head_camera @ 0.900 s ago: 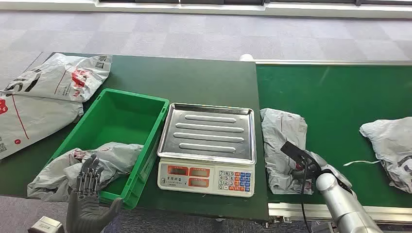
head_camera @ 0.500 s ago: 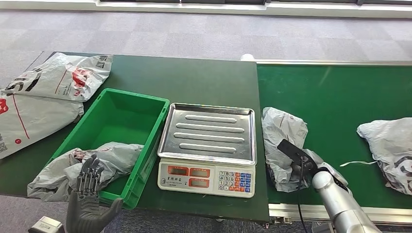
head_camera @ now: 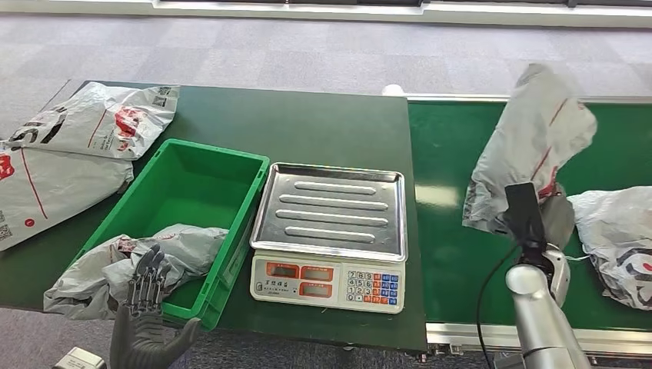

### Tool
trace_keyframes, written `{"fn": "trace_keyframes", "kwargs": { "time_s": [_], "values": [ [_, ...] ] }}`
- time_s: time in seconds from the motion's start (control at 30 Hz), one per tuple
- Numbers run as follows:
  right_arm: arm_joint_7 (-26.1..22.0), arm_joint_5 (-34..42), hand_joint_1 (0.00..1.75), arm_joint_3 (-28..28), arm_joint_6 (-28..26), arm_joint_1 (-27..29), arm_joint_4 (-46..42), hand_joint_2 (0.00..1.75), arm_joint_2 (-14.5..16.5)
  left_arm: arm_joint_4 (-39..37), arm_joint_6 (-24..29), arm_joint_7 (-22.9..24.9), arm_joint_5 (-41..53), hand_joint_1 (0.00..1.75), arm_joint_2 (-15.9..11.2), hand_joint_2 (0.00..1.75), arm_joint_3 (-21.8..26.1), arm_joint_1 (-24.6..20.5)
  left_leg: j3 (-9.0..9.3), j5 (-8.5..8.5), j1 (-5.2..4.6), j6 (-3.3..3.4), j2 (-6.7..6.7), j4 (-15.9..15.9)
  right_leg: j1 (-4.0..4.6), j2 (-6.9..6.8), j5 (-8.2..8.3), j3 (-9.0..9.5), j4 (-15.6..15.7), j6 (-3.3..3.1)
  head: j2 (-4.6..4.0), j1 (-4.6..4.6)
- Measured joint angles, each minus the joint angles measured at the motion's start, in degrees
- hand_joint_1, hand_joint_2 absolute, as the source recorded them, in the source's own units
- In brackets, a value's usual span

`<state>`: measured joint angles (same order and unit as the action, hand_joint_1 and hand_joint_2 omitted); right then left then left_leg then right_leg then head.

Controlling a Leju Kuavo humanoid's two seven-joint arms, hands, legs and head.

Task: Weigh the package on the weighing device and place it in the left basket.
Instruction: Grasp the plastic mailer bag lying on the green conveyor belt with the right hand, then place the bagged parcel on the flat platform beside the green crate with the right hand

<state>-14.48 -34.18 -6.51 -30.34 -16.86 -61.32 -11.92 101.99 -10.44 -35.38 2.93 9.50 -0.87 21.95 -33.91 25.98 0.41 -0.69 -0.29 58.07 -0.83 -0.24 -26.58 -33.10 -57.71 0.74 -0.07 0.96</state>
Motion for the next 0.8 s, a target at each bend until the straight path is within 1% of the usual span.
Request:
{"fn": "trace_keyframes", "kwargs": {
  "time_s": [0.03,0.1,0.17,0.2,0.23,0.27,0.37,0.4,0.43,0.5,0.57,0.67,0.8],
  "values": [
    [-1.5,1.52,1.75,-0.87,-2.24,0.87,-2.54,1.75,0.32,-0.09,0.24,-0.05,0.02,0.0,0.1,1.75,0.01,-0.09,0.0,0.0,0.0,0.0,0.0,0.0,0.01,0.0,-0.01,0.0,0.0,-0.01,0.0,0.0],
    [-4.51,4.67,1.75,-2.01,-5.07,2.61,-7.47,1.75,1.15,-0.33,0.96,-0.19,0.02,0.0,0.23,1.75,0.02,-0.23,0.0,0.01,0.0,-0.01,0.01,-0.01,0.01,0.03,-0.02,-0.02,0.0,-0.02,0.0,0.0],
    [-7.55,7.13,1.75,-2.31,-5.59,4.26,-11.95,1.75,2.21,-0.61,1.9,-0.51,-0.13,0.0,0.25,1.75,-0.06,-0.36,-0.02,0.03,0.0,-0.04,0.05,-0.02,0.02,0.08,-0.03,-0.03,0.0,-0.04,0.0,0.0],
    [-8.13,7.39,1.75,-2.03,-4.34,4.85,-13.8,1.75,2.63,-0.79,2.39,-0.79,-0.27,0.0,0.22,1.75,-0.21,-0.48,-0.06,0.04,0.0,-0.05,0.06,-0.03,0.03,0.1,-0.03,-0.04,0.0,-0.04,0.0,0.0],
    [-7.63,7.02,1.75,-1.28,-1.59,5.2,-15.38,1.75,2.97,-1.04,2.85,-1.16,-0.43,0.0,0.13,1.75,-0.44,-0.69,-0.17,0.05,0.01,-0.06,0.08,-0.04,0.04,0.12,-0.03,-0.03,0.0,-0.05,0.0,0.0],
    [-6.05,6.24,1.75,0.11,2.5,5.23,-16.56,1.75,3.18,-1.38,3.31,-1.57,-0.57,0.0,-0.03,1.75,-0.77,-0.98,-0.26,0.06,0.01,-0.08,0.13,-0.06,0.05,0.16,-0.04,-0.02,0.0,-0.06,0.0,0.0],
    [1.63,3.81,1.75,6.62,18.16,3.77,-17.29,1.75,3.7,-2.72,4.29,-2.63,-0.73,0.0,-0.92,1.75,-2.04,-2.15,-0.33,0.06,0.01,-0.14,0.34,-0.08,0.12,0.34,-0.02,-0.03,0.0,-0.13,0.0,0.0],
    [3.68,3.33,1.75,8.85,22.31,3.07,-16.75,1.75,4.15,-3.18,4.55,-2.89,-0.78,0.0,-1.27,1.75,-2.54,-2.55,-0.22,0.0,0.03,-0.17,0.37,-0.08,0.15,0.35,0.02,-0.06,0.0,-0.16,0.0,0.01],
    [5.12,2.91,1.75,10.96,25.26,2.42,-15.98,1.75,4.78,-3.6,4.77,-3.08,-0.83,0.0,-1.6,1.75,-3.04,-2.92,-0.15,-0.1,0.04,-0.17,0.34,-0.07,0.18,0.33,0.07,-0.11,-0.01,-0.19,0.0,0.01],
    [6.8,2.29,1.75,14.43,28.22,1.34,-14.34,1.75,6.15,-4.29,5.06,-3.28,-0.96,0.0,-2.16,1.75,-3.89,-3.49,-0.09,-0.29,0.09,-0.19,0.15,-0.06,0.21,0.14,0.16,-0.18,-0.01,-0.22,0.0,0.01],
    [7.72,1.52,1.75,16.77,29.27,0.43,-13.02,1.75,7.26,-4.77,5.12,-3.26,-1.02,0.0,-2.6,1.75,-4.47,-3.81,-0.2,-0.37,0.13,-0.19,-0.05,-0.06,0.21,-0.05,0.18,-0.2,-0.03,-0.21,0.0,0.0],
    [9.63,-1.06,1.75,19.99,31.13,-1.74,-9.69,1.75,9.13,-5.33,5.15,-2.6,-1.02,0.0,-3.14,1.75,-5.1,-4.61,-0.22,-0.34,0.14,-0.21,0.02,-0.06,0.21,0.08,0.18,-0.27,-0.04,-0.22,0.0,0.0],
    [10.61,-2.88,1.75,23.88,31.72,-3.53,-4.44,1.75,11.46,-5.85,5.14,-1.65,-1.02,0.0,-3.76,1.75,-5.44,-5.96,-0.24,-0.34,0.14,-0.21,0.02,-0.06,0.22,0.06,0.18,-0.32,-0.04,-0.23,0.0,0.01]
  ]
}}
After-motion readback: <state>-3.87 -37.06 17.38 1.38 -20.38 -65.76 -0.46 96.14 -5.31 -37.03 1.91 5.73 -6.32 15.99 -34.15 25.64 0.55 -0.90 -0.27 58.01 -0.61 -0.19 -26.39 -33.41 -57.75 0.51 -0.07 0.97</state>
